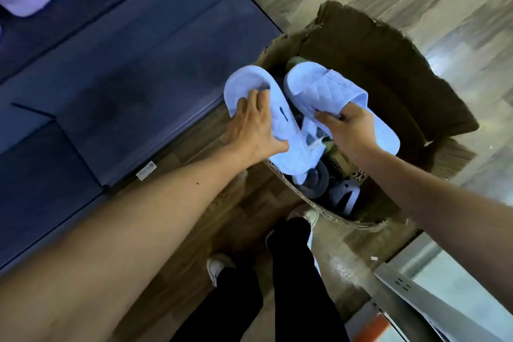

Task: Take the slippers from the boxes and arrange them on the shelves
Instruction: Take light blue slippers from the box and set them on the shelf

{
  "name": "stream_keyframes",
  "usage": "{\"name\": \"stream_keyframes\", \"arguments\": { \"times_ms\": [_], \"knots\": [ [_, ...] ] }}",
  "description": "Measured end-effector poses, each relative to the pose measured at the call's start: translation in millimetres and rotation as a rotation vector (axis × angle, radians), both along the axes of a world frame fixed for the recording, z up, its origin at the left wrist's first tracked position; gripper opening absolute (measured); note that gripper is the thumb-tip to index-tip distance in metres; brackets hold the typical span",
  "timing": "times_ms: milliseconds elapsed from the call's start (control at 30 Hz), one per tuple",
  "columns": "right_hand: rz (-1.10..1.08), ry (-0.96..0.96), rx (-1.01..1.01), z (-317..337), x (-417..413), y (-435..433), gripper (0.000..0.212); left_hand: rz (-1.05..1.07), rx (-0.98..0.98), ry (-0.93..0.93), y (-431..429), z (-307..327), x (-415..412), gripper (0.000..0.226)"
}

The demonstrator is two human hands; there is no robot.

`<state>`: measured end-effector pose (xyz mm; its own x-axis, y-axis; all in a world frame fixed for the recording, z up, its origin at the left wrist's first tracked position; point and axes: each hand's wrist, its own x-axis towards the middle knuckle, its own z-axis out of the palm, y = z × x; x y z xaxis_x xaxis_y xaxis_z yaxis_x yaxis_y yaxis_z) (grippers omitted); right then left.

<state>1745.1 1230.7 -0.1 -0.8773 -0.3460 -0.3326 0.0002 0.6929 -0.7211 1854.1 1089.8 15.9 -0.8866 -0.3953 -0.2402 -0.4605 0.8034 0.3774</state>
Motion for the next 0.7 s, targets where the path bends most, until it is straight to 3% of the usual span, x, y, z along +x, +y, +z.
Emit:
{"name": "stream_keyframes", "arguments": {
  "times_ms": [233,400,567,700],
  "knots": [
    [-0.010,0.025,-0.015,15,6,16,0.039,0.069,0.023,-0.009,8,6,5,0.092],
    [0.044,0.060,0.041,22,-7,36,0.041,0.054,-0.021,-0.117,15,4,-17,0.090],
    [0.063,0.135,0.043,22,-37,64,0.038,-0.123,-0.243,-0.236,18,-4,-55,0.083],
    [-0.016,0.081,0.087,16,-59,82,0.046,-0.018,-0.177,-0.419,28,-43,-76,0.107]
  ]
}}
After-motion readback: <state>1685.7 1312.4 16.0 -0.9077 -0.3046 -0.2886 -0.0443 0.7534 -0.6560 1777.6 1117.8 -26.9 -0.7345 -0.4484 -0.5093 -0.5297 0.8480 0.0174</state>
